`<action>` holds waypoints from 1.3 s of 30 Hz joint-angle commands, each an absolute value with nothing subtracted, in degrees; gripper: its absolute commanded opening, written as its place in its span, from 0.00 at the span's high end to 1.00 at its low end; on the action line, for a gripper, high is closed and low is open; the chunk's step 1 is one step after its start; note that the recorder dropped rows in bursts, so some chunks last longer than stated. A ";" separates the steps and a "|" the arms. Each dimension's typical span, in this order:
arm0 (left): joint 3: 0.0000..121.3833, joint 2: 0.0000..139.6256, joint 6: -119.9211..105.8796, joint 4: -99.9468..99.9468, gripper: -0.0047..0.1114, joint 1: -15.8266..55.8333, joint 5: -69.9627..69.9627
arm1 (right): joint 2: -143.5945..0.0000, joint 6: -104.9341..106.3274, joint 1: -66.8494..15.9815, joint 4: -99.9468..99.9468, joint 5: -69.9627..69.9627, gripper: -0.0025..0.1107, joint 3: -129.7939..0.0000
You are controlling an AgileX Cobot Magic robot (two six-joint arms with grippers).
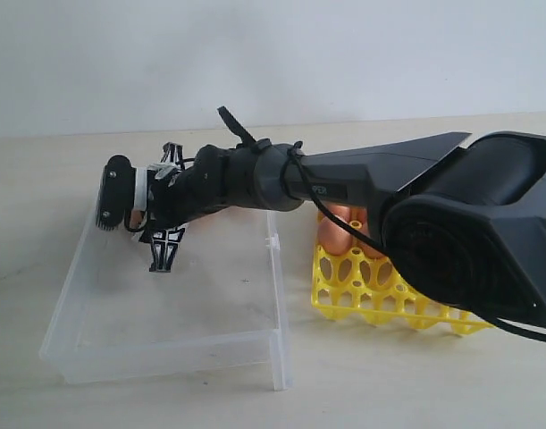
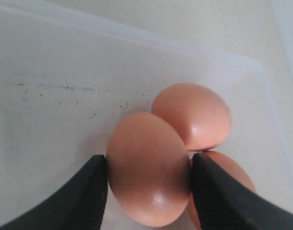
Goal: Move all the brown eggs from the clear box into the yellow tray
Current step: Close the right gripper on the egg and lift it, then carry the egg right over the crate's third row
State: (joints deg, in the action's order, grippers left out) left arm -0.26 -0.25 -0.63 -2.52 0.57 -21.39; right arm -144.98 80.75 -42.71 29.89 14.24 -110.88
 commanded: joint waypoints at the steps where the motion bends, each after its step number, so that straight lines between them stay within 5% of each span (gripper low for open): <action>1: 0.00 0.00 -0.59 -2.69 0.96 0.41 -21.12 | -141.62 71.32 -42.50 30.01 16.36 0.98 -109.55; 11: 0.00 0.00 -0.59 -2.69 0.96 0.41 -21.12 | -129.31 60.09 -41.57 39.71 14.76 0.98 -92.61; 22: 0.00 0.00 -0.59 -2.69 0.96 0.41 -21.12 | -108.90 59.32 -38.84 42.99 -5.29 0.98 -68.32; 39: 0.00 0.00 -0.59 -2.69 0.96 0.41 -21.12 | -84.34 26.84 -22.22 19.22 -18.23 0.98 -33.77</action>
State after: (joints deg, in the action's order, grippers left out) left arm -0.26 -0.25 -0.63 -2.52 0.57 -21.39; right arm -85.57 30.39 -23.90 22.51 -16.19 -37.27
